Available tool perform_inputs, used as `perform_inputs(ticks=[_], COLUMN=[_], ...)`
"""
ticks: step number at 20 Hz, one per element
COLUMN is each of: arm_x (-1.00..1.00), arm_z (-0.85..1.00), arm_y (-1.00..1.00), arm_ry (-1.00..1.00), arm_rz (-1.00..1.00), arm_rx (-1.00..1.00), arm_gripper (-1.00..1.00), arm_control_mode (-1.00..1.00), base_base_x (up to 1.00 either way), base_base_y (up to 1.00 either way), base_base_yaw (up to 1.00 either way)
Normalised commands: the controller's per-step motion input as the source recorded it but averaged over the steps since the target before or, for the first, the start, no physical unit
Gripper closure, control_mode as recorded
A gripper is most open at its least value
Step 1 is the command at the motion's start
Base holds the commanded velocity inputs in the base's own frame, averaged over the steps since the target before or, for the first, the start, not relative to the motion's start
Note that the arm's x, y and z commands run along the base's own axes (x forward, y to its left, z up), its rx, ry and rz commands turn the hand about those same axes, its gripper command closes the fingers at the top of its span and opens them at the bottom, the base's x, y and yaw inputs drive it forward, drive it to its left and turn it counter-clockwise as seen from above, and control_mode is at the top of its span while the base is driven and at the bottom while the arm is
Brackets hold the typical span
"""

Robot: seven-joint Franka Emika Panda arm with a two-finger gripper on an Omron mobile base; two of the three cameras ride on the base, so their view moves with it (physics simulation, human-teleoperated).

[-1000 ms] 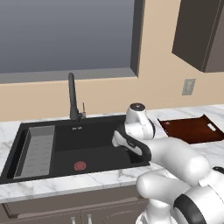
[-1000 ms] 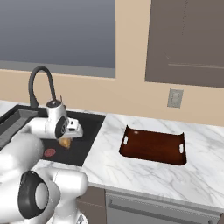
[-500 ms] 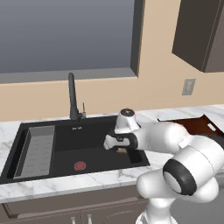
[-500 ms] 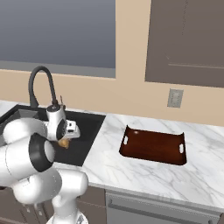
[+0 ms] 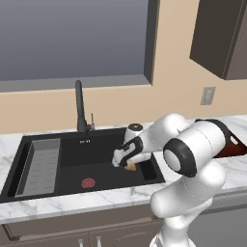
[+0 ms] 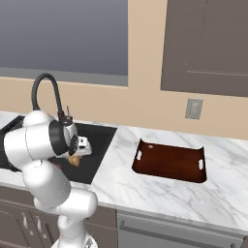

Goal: Pick up all produce items and place them in the sink. Turn on the sink faucet to wash them. Then turn the sink off and put them in the tray.

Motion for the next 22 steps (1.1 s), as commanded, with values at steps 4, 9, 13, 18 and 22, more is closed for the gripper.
perform_inputs(ticks=[4, 9, 13, 18, 22], arm_x=[0.19, 0.17, 0.16, 0.16, 0.09], arm_z=[-0.38, -0.27, -0.26, -0.27, -0.24], arm_y=[0.00, 0.00, 0.01, 0.02, 0.10], arm_ry=[0.00, 0.01, 0.04, 0.06, 0.06], arm_rz=[0.00, 0.00, 0.00, 0.00, 0.00], arm_rx=[-0.02, 0.00, 0.00, 0.00, -0.04], arm_gripper=[1.00, 1.00, 1.00, 1.00, 1.00], arm_control_mode=[-1.00, -1.00, -1.00, -1.00, -1.00], base_base_x=[0.00, 0.00, 0.00, 0.00, 0.00], base_base_y=[0.00, 0.00, 0.00, 0.00, 0.00], base_base_yaw=[0.00, 0.00, 0.00, 0.00, 0.00])
